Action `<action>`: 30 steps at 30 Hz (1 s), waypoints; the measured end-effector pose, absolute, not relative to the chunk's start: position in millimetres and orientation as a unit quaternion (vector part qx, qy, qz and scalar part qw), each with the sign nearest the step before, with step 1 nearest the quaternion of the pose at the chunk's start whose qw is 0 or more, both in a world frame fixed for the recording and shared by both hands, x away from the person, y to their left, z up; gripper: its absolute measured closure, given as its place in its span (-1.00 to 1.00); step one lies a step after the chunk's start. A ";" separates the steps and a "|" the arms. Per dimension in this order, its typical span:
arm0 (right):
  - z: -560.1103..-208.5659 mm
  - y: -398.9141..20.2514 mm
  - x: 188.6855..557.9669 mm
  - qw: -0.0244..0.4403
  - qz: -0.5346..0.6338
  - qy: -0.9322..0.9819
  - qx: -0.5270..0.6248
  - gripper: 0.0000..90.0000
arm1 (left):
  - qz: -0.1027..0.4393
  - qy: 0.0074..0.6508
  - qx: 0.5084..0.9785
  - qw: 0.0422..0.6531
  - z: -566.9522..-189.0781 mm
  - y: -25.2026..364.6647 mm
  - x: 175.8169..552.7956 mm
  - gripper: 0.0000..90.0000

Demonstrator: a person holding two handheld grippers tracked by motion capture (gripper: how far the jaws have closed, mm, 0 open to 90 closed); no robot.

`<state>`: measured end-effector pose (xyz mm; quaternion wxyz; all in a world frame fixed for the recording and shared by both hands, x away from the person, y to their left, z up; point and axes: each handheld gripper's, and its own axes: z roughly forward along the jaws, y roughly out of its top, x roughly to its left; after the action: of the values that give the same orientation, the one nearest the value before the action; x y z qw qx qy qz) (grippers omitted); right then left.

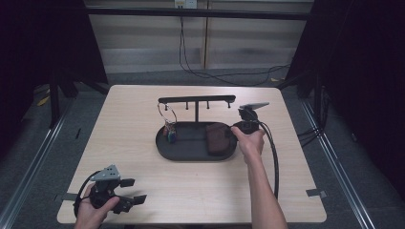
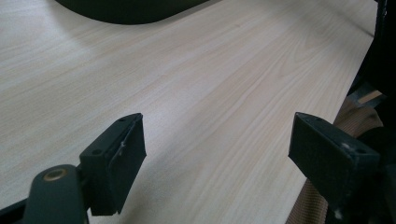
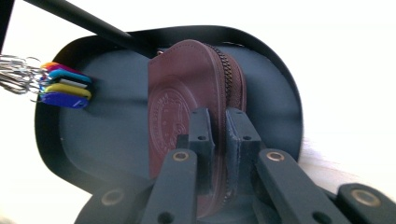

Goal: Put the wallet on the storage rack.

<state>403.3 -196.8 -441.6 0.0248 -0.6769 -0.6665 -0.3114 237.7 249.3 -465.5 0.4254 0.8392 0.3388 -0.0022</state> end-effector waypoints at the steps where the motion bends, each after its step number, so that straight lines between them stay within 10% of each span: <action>1: -441.8 -196.9 403.1 0.025 -0.309 -0.667 -0.677 0.82 | -0.002 0.339 0.840 0.424 -465.5 249.4 237.9 -0.59; 20: -433.9 -197.5 398.4 -0.009 -0.299 -0.680 -0.669 0.43 | -0.002 0.335 0.841 0.425 -465.3 248.4 236.6 -0.59; 30: -420.2 -203.6 389.5 -0.012 -0.320 -0.689 -0.651 -0.10 | -0.002 0.338 0.838 0.428 -465.3 250.3 237.0 -0.59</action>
<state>389.5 -203.6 -420.2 -0.0116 -0.6506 -0.6889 -0.3195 237.0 250.3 -465.3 0.4281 0.8382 0.3380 -0.0024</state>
